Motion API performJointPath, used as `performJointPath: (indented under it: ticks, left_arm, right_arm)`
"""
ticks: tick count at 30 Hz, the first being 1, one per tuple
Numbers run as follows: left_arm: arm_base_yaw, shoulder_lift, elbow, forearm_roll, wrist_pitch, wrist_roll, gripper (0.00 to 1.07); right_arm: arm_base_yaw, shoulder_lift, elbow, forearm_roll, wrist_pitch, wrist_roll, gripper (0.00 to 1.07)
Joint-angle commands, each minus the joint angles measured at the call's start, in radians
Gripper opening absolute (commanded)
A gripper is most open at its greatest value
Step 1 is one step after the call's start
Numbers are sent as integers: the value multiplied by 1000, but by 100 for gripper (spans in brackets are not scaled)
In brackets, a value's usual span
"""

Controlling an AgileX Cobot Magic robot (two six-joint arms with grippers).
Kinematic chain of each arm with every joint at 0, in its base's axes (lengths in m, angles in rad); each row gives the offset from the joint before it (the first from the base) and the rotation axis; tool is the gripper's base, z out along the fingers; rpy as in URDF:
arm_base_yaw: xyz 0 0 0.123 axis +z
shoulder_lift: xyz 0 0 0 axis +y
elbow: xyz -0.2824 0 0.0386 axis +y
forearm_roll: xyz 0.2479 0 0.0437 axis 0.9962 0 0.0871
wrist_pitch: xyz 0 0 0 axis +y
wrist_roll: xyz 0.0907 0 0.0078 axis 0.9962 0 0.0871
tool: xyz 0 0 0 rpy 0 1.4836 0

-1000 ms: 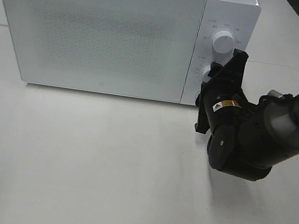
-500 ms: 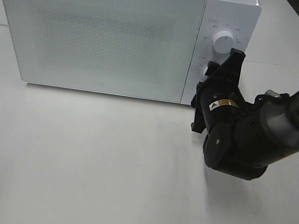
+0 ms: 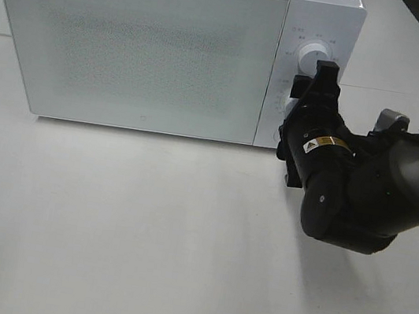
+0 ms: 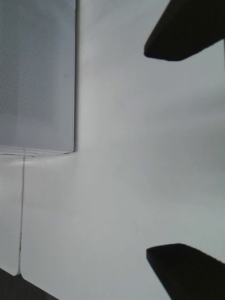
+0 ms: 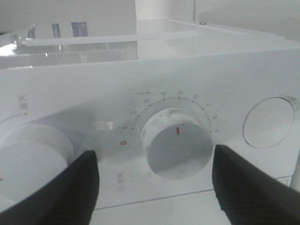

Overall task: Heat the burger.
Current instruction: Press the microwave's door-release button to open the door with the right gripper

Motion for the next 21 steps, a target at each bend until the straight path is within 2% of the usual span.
performJointPath:
  ticks: [1,7,8,10,11,12,13,15,16,18,21]
  left_arm:
    - [3,-17,4,-2,-2,0,98]
    - [3,-17,4,-2,-2,0,98]
    - [3,-17,4,-2,-2,0,98]
    - [3,-17,4,-2,-2,0,98]
    - [3,-17,4,-2,-2,0,98]
    - [3,-17,4,-2,-2,0,98]
    - [3,-17,4,-2,-2,0,98]
    - [3,-17,4,-2,-2,0,98]
    - [3,-17,4,-2,-2,0,98]
    - [3,-17,4,-2,-2,0,98]
    - [3,-17,4,-2,-2,0,98]
  right_arm:
    - [-2,-53,27,-45,90,-119,68]
    - [-2,-132,66,-67,271,-317,68]
    - [-3,-168,74,-67,354,-434,68]
    - [-5,-183,75,-67,386,-486,68]
    - [-5,-217,75,-63,472,-627,68]
    - [-5,-217,75,-63,472,-627,68]
    - [-17,-252,75,-63,554,-762,68]
    - [-24,-265,74,-64,595,-808,68]
    - [-44,-293,74,-64,680,-909,68]
    - [-56,-307,74,-64,720,-966,68]
    - [-99,-360,74,-68,858,-1173,68]
